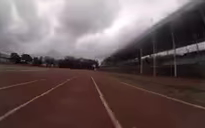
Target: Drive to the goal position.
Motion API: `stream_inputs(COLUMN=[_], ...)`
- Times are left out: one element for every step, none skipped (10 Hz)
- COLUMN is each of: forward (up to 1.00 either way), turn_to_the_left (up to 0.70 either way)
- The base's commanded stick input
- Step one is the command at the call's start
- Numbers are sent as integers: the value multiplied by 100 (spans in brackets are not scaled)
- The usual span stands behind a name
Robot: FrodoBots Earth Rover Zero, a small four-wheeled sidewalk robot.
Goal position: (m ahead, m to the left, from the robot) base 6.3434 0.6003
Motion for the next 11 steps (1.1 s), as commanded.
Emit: stream_inputs(forward=[70,70,70,70,70,70,70,70,70,70,70], turn_to_the_left=[0,0,0,0,0,0,0,0,0,0,0])
